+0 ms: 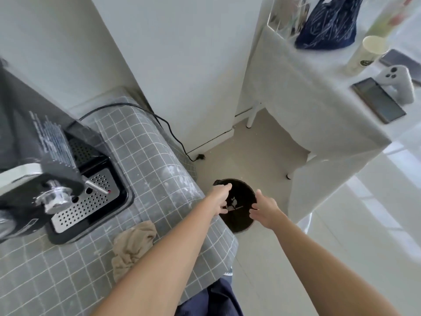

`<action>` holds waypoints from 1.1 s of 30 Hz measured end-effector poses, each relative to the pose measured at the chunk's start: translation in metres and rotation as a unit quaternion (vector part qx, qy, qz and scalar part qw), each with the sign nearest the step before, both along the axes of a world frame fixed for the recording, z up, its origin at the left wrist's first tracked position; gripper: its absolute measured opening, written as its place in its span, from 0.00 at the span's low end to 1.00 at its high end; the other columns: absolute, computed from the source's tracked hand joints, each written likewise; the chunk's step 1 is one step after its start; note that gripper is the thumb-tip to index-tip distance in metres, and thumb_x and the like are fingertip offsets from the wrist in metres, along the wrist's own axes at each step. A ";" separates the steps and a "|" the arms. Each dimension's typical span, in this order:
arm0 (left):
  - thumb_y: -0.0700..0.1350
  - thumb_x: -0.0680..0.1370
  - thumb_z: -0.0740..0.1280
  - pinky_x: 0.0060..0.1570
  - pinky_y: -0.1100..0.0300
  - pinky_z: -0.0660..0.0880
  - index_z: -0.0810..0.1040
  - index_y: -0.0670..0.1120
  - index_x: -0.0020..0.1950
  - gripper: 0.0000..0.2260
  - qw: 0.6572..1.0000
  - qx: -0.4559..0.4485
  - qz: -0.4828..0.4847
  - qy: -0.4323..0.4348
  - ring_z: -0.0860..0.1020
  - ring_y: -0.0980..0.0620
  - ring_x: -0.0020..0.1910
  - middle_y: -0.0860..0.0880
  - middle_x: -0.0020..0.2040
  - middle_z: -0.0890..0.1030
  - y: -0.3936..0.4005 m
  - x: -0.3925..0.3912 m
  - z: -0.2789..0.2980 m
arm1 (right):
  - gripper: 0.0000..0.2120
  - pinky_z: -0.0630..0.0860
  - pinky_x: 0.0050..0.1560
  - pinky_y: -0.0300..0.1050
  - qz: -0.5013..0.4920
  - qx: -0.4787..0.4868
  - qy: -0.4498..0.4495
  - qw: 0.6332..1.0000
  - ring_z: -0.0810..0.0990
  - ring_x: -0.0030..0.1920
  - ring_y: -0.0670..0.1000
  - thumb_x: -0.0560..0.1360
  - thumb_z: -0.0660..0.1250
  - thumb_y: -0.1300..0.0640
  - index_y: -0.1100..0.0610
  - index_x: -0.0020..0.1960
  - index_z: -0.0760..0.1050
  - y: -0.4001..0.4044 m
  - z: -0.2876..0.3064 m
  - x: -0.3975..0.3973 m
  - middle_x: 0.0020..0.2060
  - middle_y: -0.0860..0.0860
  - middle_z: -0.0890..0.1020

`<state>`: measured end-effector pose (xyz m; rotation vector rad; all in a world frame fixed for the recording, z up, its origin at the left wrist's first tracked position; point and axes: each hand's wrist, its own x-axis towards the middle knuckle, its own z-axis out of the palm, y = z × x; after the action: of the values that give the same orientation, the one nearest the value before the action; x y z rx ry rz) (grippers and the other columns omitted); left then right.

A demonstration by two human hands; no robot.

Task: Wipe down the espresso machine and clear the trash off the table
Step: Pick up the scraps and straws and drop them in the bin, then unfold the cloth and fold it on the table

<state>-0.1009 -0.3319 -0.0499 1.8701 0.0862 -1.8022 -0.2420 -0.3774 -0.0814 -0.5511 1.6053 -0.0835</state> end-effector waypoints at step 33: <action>0.44 0.77 0.68 0.68 0.56 0.64 0.64 0.51 0.74 0.26 0.925 -0.199 -0.017 -0.323 0.68 0.51 0.70 0.52 0.73 0.68 0.361 0.153 0.083 | 0.07 0.69 0.33 0.41 0.548 -0.295 -0.004 0.783 0.72 0.34 0.49 0.77 0.64 0.57 0.55 0.41 0.71 0.242 0.136 0.221 0.37 0.51 0.77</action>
<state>0.0521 0.0294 0.0335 2.0491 -0.5146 -1.0310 -0.0206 -0.1352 0.0548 -1.8978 1.0021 0.3005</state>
